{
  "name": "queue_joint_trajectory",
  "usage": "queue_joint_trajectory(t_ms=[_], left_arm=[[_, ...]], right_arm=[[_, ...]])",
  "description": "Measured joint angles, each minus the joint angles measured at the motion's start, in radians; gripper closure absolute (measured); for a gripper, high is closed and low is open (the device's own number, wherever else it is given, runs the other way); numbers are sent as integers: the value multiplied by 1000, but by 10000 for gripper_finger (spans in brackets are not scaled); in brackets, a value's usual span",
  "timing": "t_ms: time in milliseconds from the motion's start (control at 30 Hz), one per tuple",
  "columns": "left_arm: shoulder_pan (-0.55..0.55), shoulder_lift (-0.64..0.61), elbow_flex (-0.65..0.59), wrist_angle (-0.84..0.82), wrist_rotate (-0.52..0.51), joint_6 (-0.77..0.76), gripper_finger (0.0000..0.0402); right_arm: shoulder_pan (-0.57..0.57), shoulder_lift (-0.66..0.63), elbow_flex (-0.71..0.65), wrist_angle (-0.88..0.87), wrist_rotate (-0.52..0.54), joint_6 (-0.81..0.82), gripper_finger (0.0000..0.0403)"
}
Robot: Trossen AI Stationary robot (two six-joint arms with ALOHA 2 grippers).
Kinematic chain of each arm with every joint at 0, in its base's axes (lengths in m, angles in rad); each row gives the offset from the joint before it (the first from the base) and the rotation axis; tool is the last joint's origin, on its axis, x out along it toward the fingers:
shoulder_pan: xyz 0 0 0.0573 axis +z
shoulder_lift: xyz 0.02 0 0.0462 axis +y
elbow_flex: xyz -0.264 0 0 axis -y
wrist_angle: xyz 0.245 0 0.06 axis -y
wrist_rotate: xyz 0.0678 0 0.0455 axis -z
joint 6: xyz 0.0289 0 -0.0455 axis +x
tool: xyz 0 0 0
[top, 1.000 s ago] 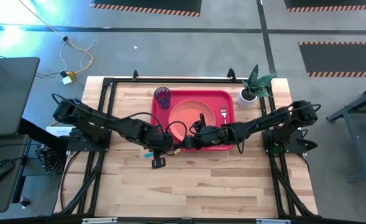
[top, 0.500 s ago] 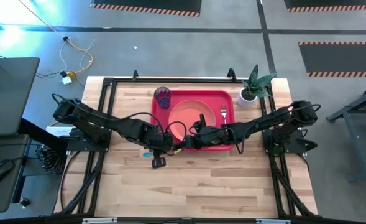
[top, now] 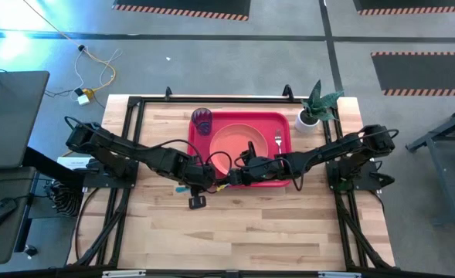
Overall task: Pick and place plate/cup/fork/spoon on tray
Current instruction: Put the blue spoon on the red serving tray in between of the orange plate and orange fork
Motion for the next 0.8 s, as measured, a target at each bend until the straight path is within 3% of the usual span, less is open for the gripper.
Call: queue_joint_trajectory(t_ms=[467, 800], left_arm=[[0, -2, 2, -3, 7, -37, 317], [-3, -5, 88, -14, 59, -37, 294]], right_arm=[[-9, 0, 0, -30, -4, -44, 403], [-35, 0, 1, -88, 5, -93, 403]])
